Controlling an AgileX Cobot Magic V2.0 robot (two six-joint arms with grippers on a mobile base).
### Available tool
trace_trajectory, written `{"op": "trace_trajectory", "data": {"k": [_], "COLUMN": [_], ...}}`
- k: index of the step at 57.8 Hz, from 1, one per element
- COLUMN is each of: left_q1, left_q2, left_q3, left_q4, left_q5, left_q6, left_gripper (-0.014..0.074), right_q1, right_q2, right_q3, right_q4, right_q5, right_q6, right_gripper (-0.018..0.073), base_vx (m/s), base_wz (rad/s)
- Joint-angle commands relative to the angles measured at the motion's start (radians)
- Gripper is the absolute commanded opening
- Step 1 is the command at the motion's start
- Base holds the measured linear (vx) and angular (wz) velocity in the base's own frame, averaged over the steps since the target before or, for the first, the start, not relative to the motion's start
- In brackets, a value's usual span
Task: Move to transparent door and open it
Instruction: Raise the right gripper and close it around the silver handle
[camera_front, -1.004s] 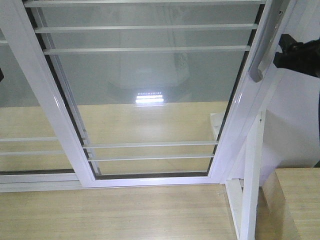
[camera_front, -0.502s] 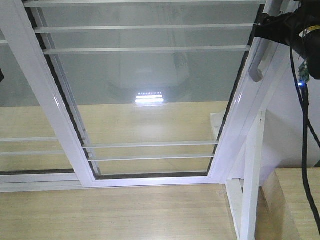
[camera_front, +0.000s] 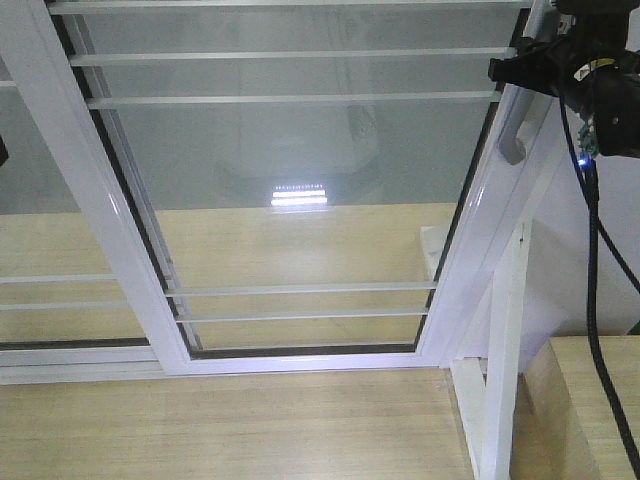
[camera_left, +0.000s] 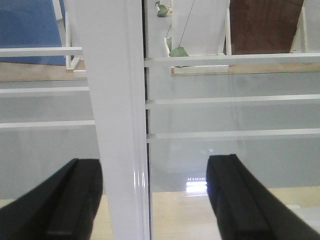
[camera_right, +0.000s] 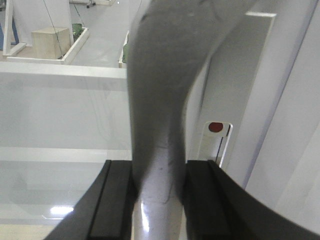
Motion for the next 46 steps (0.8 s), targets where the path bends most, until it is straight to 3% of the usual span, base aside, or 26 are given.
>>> {"op": "trace_trajectory", "data": {"k": [1,5,17,46], "left_q1": [-0.005,-0.005,-0.005,-0.005], "left_q2": [-0.012,-0.012,-0.012,-0.012], "left_q3": [-0.036,-0.036,-0.036,-0.036], "left_q4": [-0.007,-0.007,-0.007,-0.007], "left_q5": [-0.08,-0.079,-0.072,-0.03], "left_q6": [-0.006,-0.006,-0.006,-0.006], "left_gripper": [0.0563,0.0563,0.0563,0.0563], "right_q1": [-0.007,-0.007,0.004,0.144], "right_q2": [-0.05,-0.05,-0.05,-0.05], "right_q3": [-0.038,-0.038,-0.038,-0.038], "right_q4": [-0.002,-0.002,-0.008,-0.076], "right_q5": [-0.096,-0.088,-0.052,-0.074], "right_q6": [-0.003,0.011,0.056,0.055], "right_gripper": [0.0028,-0.0014,-0.0009,-0.0008], "base_vx": [0.0,0.0,0.0,0.0], "base_wz": [0.0,0.0,0.0,0.0]}}
